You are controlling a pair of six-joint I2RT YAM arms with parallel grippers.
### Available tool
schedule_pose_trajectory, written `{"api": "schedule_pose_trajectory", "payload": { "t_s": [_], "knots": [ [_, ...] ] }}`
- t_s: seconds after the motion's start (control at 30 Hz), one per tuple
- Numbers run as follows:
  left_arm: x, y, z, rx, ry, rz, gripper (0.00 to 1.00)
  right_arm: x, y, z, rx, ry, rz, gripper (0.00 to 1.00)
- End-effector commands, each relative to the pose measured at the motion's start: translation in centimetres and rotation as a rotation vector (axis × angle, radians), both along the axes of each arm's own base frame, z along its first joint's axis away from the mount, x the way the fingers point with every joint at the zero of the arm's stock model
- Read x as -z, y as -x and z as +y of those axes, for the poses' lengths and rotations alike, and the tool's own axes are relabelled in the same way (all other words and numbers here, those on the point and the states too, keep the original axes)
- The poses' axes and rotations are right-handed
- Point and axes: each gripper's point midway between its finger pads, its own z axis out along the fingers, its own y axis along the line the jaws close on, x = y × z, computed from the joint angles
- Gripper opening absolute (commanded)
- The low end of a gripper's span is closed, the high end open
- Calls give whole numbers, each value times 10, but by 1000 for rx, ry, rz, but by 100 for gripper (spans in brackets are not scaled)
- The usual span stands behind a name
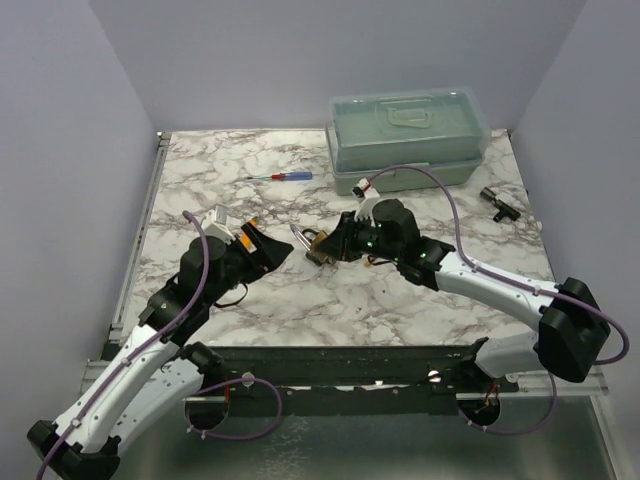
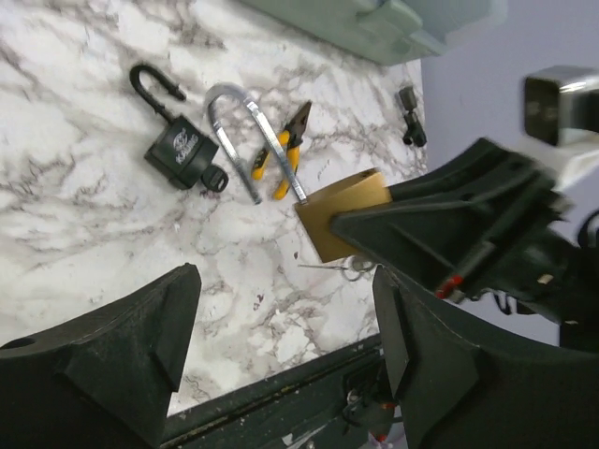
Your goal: Unlock with the key
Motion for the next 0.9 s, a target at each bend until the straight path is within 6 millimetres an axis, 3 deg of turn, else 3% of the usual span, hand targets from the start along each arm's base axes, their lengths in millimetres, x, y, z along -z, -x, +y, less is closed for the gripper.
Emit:
{"api": "schedule_pose_trajectory", "payload": {
  "t_s": [0.0, 0.07, 0.1, 0.33, 0.63, 0.87],
  "knots": [
    [-39, 6, 34, -45, -173, -136, 83, -5, -11, 15, -5, -53, -25, 0],
    [-49, 8, 48, -67, -238, -185, 97, 3, -13, 21, -19, -54, -1, 0],
    [-53, 9, 55, -78, -269, -209, 99, 7, -14, 25, -25, -56, 12, 0],
    [-56, 18, 86, -160, -334, -311, 99, 31, -19, 53, -72, -62, 99, 0],
    [-65, 25, 96, -193, -314, -385, 99, 51, -9, 99, -150, -91, 187, 0],
    [-66, 25, 97, -198, -320, -390, 99, 64, -3, 115, -171, -168, 284, 0]
  ]
}}
